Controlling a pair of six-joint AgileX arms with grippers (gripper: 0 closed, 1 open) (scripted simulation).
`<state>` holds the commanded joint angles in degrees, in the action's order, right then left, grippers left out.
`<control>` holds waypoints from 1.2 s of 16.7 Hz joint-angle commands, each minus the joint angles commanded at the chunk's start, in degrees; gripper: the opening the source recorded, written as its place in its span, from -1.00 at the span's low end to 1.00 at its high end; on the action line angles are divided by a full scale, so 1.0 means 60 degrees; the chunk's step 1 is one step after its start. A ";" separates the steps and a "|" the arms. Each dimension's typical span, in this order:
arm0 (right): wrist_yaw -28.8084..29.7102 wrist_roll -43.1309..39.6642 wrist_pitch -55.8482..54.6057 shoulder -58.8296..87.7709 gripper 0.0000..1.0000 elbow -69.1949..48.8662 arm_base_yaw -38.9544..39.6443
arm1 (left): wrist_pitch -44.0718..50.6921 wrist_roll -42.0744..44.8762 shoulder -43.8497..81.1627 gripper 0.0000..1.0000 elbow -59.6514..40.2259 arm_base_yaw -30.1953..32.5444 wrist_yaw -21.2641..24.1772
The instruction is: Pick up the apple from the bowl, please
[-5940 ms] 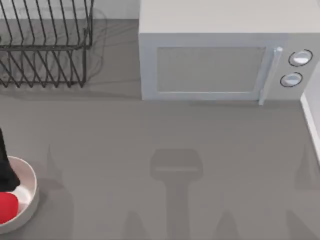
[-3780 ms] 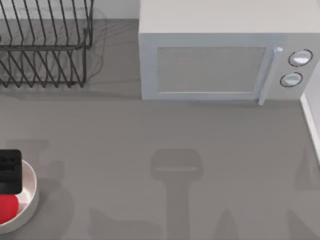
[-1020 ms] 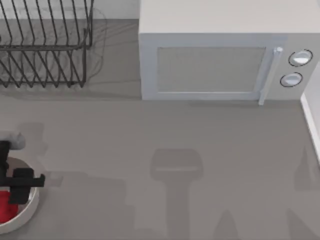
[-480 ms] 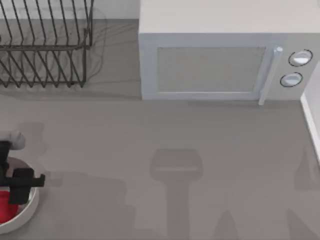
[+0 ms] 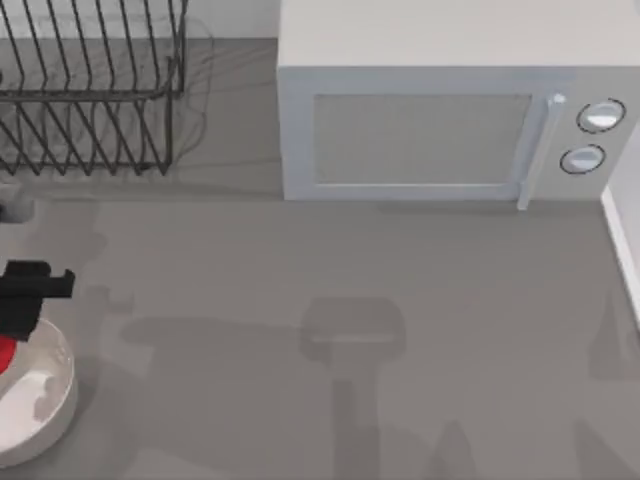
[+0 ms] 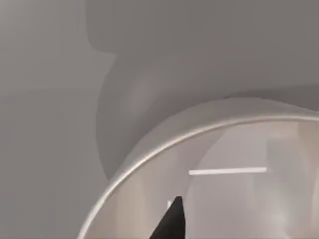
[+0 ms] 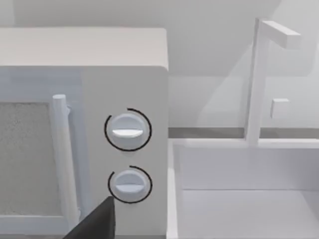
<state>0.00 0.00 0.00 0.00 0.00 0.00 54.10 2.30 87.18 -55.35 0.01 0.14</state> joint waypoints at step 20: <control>0.0000 0.0000 0.0000 0.0000 1.00 0.0000 0.0000 | 0.6811 -0.0788 -0.0105 -1.00 -0.6816 0.0751 -0.0015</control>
<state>0.00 0.00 0.00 0.00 0.00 0.00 94.96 -2.43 86.55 -96.25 4.52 0.05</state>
